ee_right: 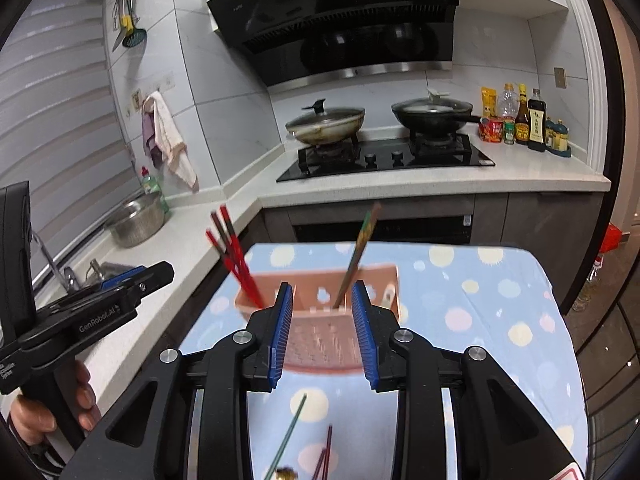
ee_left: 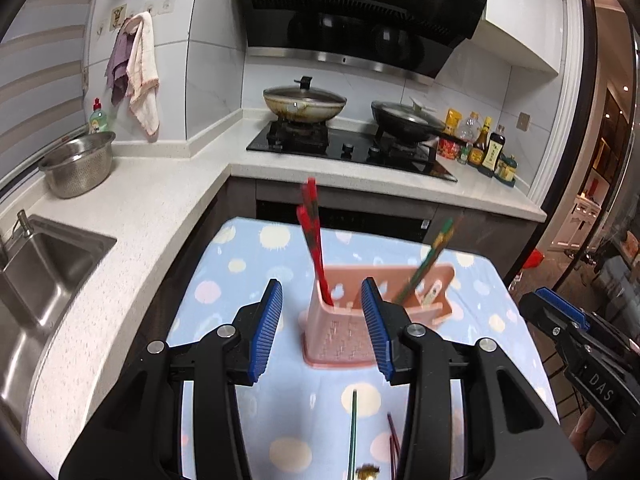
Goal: Organize utensils
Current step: 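Open both tools to release the chopsticks inside the holder, then withdraw both open tools back over the remaining utensils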
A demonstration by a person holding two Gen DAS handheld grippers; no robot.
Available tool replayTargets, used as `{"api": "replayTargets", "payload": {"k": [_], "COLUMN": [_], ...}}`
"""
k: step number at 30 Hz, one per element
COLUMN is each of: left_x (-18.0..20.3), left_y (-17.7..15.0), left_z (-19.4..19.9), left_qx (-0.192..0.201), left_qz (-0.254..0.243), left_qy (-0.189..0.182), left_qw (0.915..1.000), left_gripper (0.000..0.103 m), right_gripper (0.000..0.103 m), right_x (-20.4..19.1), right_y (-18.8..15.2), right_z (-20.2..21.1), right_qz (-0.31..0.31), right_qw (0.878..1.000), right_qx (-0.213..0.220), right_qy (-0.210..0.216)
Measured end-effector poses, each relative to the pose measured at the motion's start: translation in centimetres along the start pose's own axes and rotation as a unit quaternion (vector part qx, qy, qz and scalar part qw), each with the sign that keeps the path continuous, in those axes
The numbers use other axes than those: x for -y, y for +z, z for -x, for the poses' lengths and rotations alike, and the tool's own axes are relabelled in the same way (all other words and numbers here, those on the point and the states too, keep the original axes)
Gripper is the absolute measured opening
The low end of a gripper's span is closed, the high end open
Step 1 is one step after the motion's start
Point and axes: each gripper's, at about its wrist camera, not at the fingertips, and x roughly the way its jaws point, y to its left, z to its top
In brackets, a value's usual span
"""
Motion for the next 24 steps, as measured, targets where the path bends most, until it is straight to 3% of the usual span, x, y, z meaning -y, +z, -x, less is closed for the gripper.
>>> {"api": "replayTargets", "payload": {"k": [11, 18, 24], "left_x": [-0.5, -0.6, -0.9], "left_y": [-9.6, -16.4, -20.3], "left_z": [2.0, 2.6, 2.8], "left_qx": [-0.071, -0.129, -0.167], "left_qz": [-0.003, 0.001, 0.011], "left_qy": [-0.002, -0.002, 0.006], "left_qw": [0.9975, 0.9916, 0.9859], "left_gripper": [0.039, 0.039, 0.039], "right_gripper": [0.030, 0.030, 0.030], "right_x": [-0.1, -0.6, -1.4], "right_y": [-10.4, -18.0, -22.5], "right_z": [3.1, 3.8, 4.0], "right_qz": [0.006, 0.016, 0.020], "right_qw": [0.997, 0.988, 0.981], "right_qx": [-0.079, -0.151, -0.192], "right_qy": [-0.019, -0.023, -0.015]}}
